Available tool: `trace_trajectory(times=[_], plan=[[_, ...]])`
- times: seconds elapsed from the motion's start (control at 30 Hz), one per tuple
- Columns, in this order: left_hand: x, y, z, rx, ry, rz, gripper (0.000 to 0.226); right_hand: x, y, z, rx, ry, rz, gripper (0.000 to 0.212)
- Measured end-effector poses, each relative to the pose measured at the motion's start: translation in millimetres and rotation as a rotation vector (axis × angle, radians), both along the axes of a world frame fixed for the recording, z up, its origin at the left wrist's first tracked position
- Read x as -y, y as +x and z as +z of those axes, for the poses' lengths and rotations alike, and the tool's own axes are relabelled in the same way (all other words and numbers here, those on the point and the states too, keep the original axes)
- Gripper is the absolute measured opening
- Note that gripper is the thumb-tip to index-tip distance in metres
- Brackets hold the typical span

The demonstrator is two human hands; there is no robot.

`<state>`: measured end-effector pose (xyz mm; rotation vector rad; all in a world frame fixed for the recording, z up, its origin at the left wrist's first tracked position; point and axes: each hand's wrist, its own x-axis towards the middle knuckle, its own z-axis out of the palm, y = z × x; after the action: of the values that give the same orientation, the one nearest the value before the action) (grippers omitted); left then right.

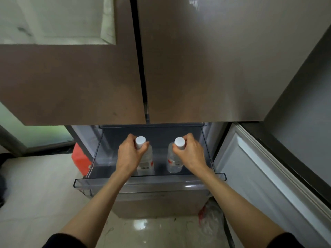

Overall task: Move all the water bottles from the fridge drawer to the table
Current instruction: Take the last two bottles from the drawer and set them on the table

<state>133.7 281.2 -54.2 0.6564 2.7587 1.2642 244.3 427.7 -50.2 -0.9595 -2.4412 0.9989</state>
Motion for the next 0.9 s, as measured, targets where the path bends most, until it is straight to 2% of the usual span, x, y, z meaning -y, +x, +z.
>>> trace_trajectory(times=[0.13, 0.23, 0.37, 0.47, 0.57, 0.63, 0.7, 0.77, 0.9], plan=[[-1, -4, -8, -0.012, 0.049, -0.003, 0.029, -4, -11, -6, 0.004, -0.008, 0.047, 0.04], [3, -9, -13, 0.045, 0.073, -0.038, 0.038, -8, -10, -16, 0.056, -0.01, 0.129, 0.05], [20, -16, -25, 0.076, -0.067, -0.276, 0.061, -13, -5, -28, 0.057, -0.268, 0.25, 0.071], [32, -23, -31, 0.255, -0.016, -0.416, 0.071, -15, -9, -26, 0.073, -0.359, 0.253, 0.078], [32, -33, -33, 0.436, 0.086, -0.495, 0.067, -16, -15, -29, 0.109, -0.306, 0.229, 0.077], [28, -38, -34, 0.511, 0.096, -0.504, 0.067, -23, -19, -46, 0.142, -0.293, 0.205, 0.085], [23, -40, -37, 0.568, 0.089, -0.496, 0.071, -23, -23, -49, 0.144, -0.285, 0.198, 0.082], [19, -42, -44, 0.592, 0.043, -0.482, 0.071, -14, -26, -38, 0.121, -0.311, 0.211, 0.066], [17, -49, -53, 0.548, 0.038, -0.435, 0.062, -10, -32, -40, 0.125, -0.347, 0.222, 0.067]])
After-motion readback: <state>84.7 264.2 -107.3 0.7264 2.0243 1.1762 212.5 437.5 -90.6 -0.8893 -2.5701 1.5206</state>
